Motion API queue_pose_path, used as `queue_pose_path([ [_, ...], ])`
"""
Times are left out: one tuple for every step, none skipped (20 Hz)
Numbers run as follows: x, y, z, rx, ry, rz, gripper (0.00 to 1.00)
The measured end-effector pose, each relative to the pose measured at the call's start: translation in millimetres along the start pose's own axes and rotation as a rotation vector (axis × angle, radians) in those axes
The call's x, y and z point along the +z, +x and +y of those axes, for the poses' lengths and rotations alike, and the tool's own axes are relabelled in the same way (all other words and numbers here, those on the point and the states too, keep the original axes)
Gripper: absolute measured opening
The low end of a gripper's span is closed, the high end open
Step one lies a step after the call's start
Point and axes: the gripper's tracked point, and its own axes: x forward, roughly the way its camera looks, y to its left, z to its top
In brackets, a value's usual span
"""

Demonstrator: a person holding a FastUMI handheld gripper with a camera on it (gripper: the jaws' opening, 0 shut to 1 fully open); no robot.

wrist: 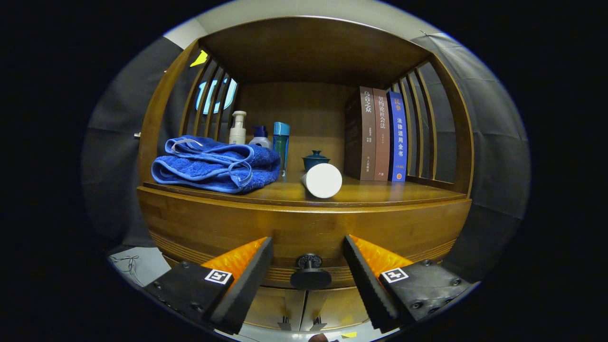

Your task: Pull open the drawer, take out the items inside it, and place them on the countertop above the cabinet.

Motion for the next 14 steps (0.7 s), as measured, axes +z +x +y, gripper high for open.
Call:
queue_pose_path([
  [1.9,-2.0,-0.1,0.003,0.003,0.002,0.98],
  [4.9,-4.3,0.6,0.010,0.009,-0.001,0.98],
  [8.9,-7.8,0.4,0.010,0.008,-0.011,0.98],
  [12.6,-12.6,-1.3,0.008,-0.003,-0.020,0.98],
  [17.1,-17.4,-2.7,0.003,-0.017,-0.030,0.98],
  [21.3,-22.5,-2.7,0.003,-0.027,-0.038,0.98],
  [26.7,-28.4,-1.6,0.008,-0.029,-0.046,0.98],
  [32.5,-35.1,0.4,0.015,-0.026,-0.053,0.98],
  [40.1,-42.7,2.1,0.025,-0.023,-0.061,0.98],
  [48.2,-49.7,3.3,0.032,-0.020,-0.069,0.98],
  [56.9,-57.8,4.6,0.040,-0.017,-0.077,0.98],
  [66.4,-65.0,6.4,0.048,-0.012,-0.084,0.98],
  [76.9,-72.9,6.6,0.050,-0.004,-0.093,0.98],
  [88.3,-81.8,5.9,0.048,0.006,-0.108,0.98],
])
